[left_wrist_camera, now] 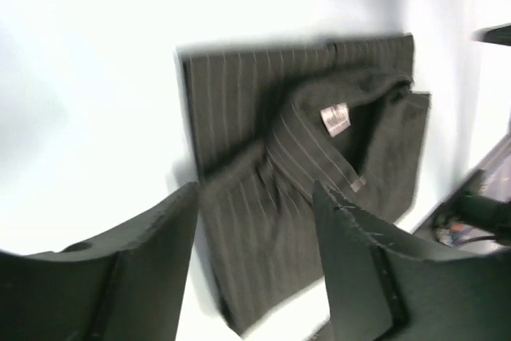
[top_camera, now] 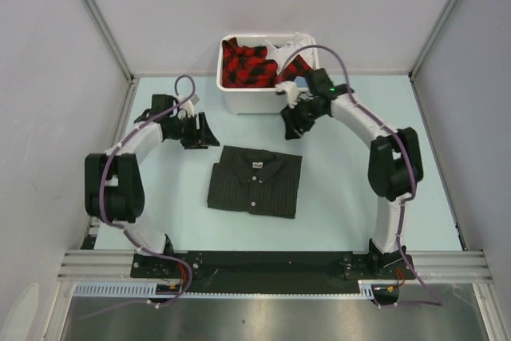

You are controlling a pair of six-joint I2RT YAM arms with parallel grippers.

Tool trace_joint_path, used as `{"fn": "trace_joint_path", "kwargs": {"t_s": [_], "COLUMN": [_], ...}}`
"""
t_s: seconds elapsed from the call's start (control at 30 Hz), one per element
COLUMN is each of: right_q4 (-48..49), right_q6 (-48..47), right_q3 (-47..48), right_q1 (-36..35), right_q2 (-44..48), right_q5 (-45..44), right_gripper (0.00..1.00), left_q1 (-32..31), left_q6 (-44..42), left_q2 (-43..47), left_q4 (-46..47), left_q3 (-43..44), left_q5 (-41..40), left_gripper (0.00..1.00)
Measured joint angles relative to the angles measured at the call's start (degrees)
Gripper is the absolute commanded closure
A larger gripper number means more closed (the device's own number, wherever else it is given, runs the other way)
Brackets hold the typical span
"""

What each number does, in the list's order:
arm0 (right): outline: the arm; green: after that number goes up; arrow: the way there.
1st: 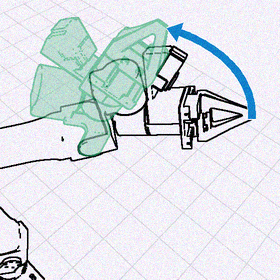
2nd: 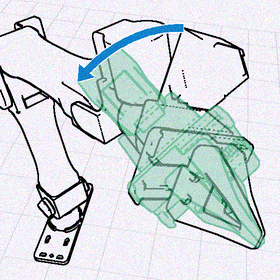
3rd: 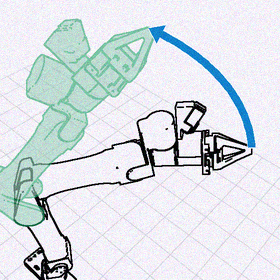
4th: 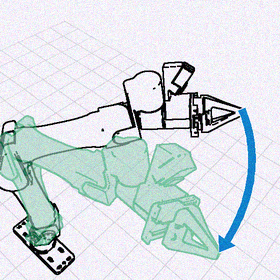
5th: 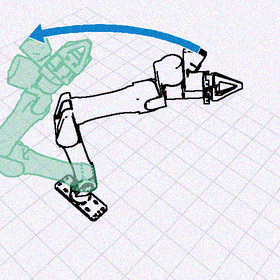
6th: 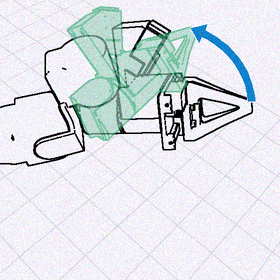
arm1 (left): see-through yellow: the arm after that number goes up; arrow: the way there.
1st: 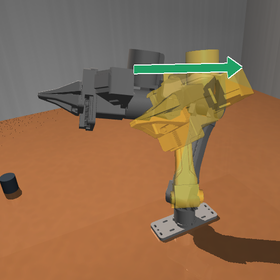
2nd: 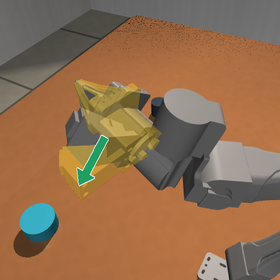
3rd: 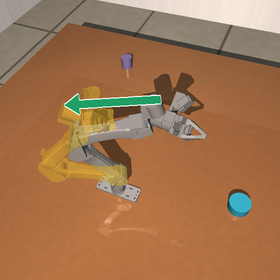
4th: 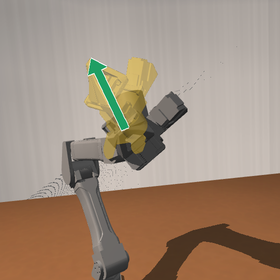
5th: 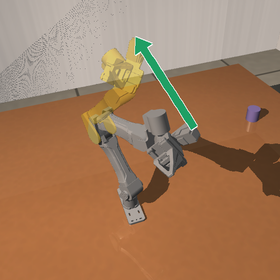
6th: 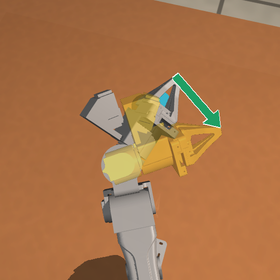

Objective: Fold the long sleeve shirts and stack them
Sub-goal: Fold the shirt

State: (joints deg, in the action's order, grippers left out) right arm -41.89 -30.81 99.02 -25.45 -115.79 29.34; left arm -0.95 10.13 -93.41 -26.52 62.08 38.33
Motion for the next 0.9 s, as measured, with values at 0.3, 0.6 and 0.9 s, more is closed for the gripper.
{"fn": "trace_joint_path", "kwargs": {"t_s": [0.3, 0.6, 0.9], "right_q4": [4.48, 9.64, 6.36], "right_q6": [21.86, 28.65, 23.78], "right_q3": [-19.32, -20.17, -8.20], "right_q1": [10.47, 8.59, 8.55], "right_q2": [3.87, -2.01, -9.27], "right_q5": [7.58, 10.10, 7.98], "right_gripper": [0.44, 1.00, 1.00], "left_q1": [-3.63, -7.41, -9.07], "left_q6": [-11.43, -11.34, -8.68], "left_q2": [-15.52, -19.47, -17.68], "left_q4": [-3.08, -2.36, 0.15], "left_q3": [10.54, 9.40, 4.31], "left_q5": [0.66, 0.81, 1.42], "left_gripper": [0.42, 0.72, 0.94]}}
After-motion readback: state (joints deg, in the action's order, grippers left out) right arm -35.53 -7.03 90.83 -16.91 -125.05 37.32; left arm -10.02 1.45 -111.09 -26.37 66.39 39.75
